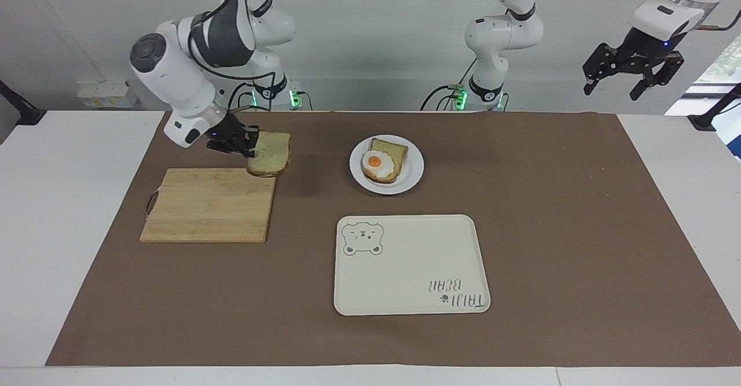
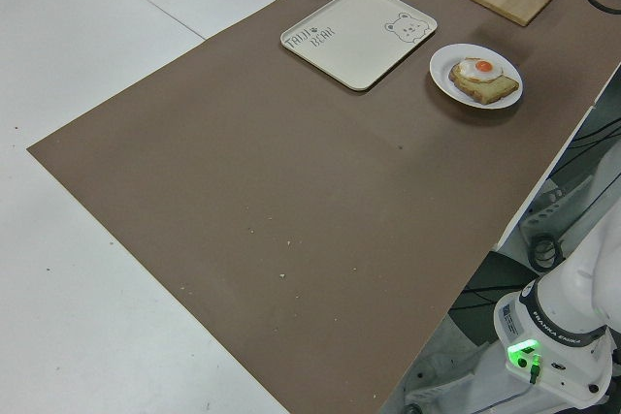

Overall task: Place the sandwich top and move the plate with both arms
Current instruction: 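Carry the toast with the right gripper onto the egg toast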

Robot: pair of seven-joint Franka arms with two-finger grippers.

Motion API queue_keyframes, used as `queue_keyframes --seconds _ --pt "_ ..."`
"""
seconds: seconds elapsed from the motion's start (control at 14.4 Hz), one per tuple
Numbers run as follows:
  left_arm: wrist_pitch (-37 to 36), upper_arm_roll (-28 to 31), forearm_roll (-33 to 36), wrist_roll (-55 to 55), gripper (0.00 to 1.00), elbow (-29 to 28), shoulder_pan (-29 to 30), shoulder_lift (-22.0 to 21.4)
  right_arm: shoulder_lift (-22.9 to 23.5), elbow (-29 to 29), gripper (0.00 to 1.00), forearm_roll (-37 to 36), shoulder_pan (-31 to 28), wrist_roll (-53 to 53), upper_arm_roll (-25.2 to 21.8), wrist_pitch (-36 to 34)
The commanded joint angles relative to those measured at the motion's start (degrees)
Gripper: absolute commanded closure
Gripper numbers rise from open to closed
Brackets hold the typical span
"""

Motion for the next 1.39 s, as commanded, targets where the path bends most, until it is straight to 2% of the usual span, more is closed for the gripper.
queue_keyframes --seconds 0.0,0.28,0.49,0.62,0.97,1.32 --pt "-1.28 -0.06 0.64 -0.47 0.0 0.79 0.11 -0.25 0.3 -1.53 1.0 1.27 5.08 6.98 -0.23 3.17" --pt "-1.28 -0.06 0.64 -0.47 0.0 0.79 0.11 -0.25 1.26 -2.67 1.0 1.71 11.77 15.61 -0.14 6.78" --pt "-1.28 -0.06 0.64 -0.47 0.0 0.79 0.11 -0.25 1.35 -2.94 1.0 5.39 13.63 15.63 -0.05 8.8" --pt "-1.28 -0.06 0.64 -0.47 0.0 0.79 0.11 -0.25 4.06 -2.76 1.0 8.91 17.3 15.54 0.12 9.76" --pt "-1.28 -0.06 0.64 -0.47 0.0 0.79 0.11 -0.25 8.55 -2.85 1.0 9.1 25.13 15.54 0.39 15.2" --pt "-1.36 -0.06 0.64 -0.47 0.0 0.79 0.11 -0.25 13.91 -2.94 1.0 9.1 27.42 16.24 1.88 21.87"
